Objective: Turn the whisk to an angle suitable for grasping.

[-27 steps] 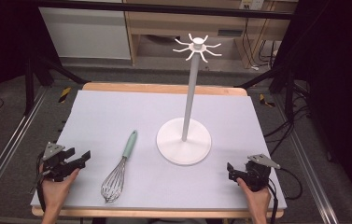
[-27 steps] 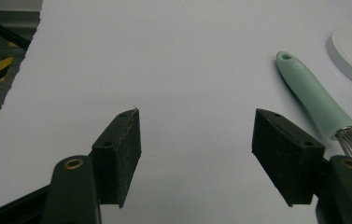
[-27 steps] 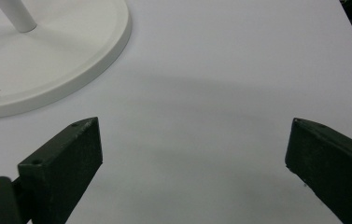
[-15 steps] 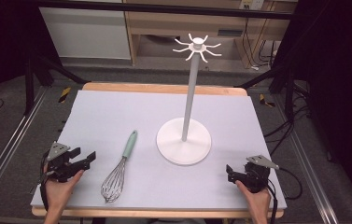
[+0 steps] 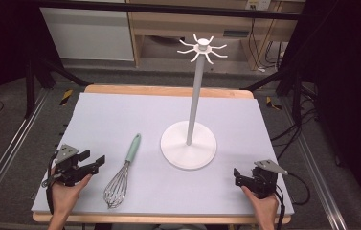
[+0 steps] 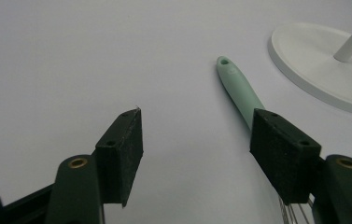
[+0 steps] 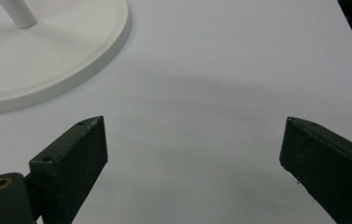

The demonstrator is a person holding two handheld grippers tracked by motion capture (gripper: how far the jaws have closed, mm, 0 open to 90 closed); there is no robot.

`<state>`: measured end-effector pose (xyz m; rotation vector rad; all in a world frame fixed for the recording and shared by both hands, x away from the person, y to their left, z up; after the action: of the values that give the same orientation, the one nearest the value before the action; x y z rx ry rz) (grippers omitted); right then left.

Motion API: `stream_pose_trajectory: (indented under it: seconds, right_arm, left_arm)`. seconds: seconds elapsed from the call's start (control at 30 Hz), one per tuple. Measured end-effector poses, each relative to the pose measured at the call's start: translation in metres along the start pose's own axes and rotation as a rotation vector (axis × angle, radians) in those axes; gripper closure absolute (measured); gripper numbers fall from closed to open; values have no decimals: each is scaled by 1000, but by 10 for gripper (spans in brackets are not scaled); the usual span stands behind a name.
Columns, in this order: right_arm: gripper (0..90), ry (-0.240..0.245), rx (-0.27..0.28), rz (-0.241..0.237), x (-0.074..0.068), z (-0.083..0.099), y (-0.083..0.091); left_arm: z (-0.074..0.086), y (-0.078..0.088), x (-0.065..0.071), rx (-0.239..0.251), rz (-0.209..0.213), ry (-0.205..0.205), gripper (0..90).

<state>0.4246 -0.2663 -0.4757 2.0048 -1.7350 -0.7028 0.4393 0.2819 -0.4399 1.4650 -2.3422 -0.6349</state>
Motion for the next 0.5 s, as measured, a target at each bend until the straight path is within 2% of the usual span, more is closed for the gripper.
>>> stream_pose_trajectory:
  seconds: [0.5]
  right_arm:
    - [92,7,-21,6,-2,2,-1]
  left_arm:
    - [-19,0,16,10,45,-38,342]
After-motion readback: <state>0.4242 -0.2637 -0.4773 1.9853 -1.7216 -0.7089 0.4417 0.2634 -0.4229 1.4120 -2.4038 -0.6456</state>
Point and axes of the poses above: each handheld gripper's, and its own axes: y roughly backward along the jaws, z roughly out of its underside, x roughly to its right, the point moved 1 cm from there along -y, roughly forward along the jaws, and after that the axes turned 6 degrees about -y, right-handed, at the moved point
